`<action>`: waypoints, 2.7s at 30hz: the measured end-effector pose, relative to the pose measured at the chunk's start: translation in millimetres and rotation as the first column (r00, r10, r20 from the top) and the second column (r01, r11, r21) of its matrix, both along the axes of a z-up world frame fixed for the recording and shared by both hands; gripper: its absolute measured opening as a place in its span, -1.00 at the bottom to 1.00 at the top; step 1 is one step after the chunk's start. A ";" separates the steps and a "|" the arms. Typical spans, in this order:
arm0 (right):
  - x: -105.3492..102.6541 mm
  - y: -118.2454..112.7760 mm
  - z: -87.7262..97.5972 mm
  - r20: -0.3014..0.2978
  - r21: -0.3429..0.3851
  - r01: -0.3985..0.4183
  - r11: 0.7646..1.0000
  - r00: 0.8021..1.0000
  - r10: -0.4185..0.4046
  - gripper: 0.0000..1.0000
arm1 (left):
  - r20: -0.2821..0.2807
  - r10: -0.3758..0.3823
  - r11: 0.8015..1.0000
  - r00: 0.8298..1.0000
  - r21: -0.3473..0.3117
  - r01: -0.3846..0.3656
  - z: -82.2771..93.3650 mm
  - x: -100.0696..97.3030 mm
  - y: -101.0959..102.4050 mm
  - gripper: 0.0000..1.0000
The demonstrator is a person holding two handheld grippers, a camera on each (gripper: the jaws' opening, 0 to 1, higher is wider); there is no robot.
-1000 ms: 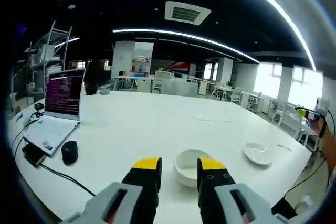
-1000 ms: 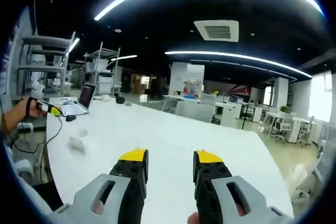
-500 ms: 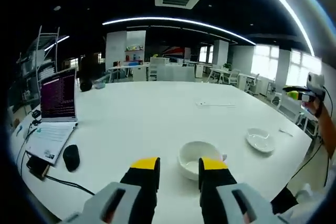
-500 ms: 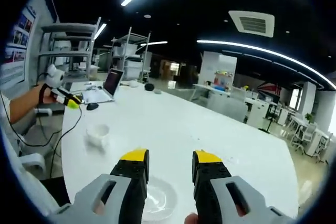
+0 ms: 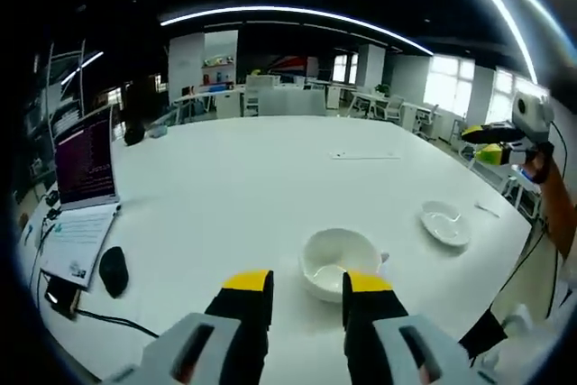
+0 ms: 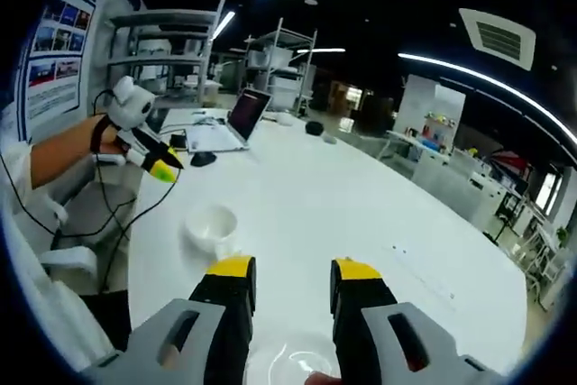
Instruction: Tidy tabletop coffee trays, cups and spoons，present forward
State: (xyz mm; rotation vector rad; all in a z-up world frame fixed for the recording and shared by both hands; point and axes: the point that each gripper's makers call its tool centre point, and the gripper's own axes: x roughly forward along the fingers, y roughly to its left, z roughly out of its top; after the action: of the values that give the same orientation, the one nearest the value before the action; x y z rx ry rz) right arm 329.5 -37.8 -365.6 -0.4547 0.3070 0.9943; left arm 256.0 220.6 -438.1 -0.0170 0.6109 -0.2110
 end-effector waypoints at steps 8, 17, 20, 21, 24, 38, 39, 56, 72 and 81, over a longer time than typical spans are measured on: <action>2.5 41.8 -17.7 -0.071 -0.069 -0.061 0.996 0.996 0.056 -0.36 | -0.044 -0.015 1.000 0.999 -0.007 0.014 -7.0 4.0 -3.7 -0.35; 3.6 81.8 -43.8 -0.153 -0.184 -0.102 0.978 0.985 0.074 -0.38 | -0.103 -0.024 0.999 0.994 -0.028 0.021 -17.4 24.9 -6.6 -0.35; 0.1 100.3 -53.8 -0.214 -0.196 -0.119 0.973 0.974 0.076 -0.40 | -0.118 -0.019 0.999 0.993 -0.041 0.014 -20.0 24.2 -9.7 -0.35; -0.1 107.3 -57.3 -0.229 -0.204 -0.128 0.971 0.970 0.080 -0.40 | -0.124 -0.019 0.999 0.992 -0.043 0.014 -21.3 20.6 -13.2 -0.36; -2.1 117.0 -62.9 -0.256 -0.210 -0.135 0.968 0.964 0.079 -0.40 | -0.138 -0.014 0.999 0.990 -0.044 0.008 -23.8 22.1 -13.5 -0.36; 7.0 154.3 -101.3 -0.433 -0.302 -0.109 0.947 0.901 -0.035 -0.45 | -0.241 0.059 0.989 0.969 -0.115 -0.089 -52.8 18.0 -24.8 -0.28; 6.0 155.4 -103.9 -0.439 -0.315 -0.110 0.943 0.898 -0.042 -0.45 | -0.243 0.061 0.989 0.968 -0.117 -0.091 -53.4 19.9 -23.6 -0.28; 25.3 168.1 -145.9 -0.489 -0.440 -0.090 0.893 0.859 -0.154 -0.53 | -0.372 0.108 0.978 0.922 -0.126 -0.165 -70.7 28.5 -18.5 -0.28; 6.6 154.1 -165.5 -0.522 -0.490 -0.048 0.870 0.816 -0.249 -0.62 | -0.497 0.160 0.965 0.853 -0.102 -0.240 -85.0 23.2 -24.9 -0.31; 13.1 157.1 -166.8 -0.529 -0.509 -0.035 0.860 0.801 -0.281 -0.66 | -0.550 0.174 0.962 0.817 -0.080 -0.260 -92.6 20.9 -35.7 -0.41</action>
State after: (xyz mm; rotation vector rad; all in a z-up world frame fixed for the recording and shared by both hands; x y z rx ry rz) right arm 342.7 119.4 -532.4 -0.5730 1.1751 0.8962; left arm 276.9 184.9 -530.7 -0.3046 1.1514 -0.0226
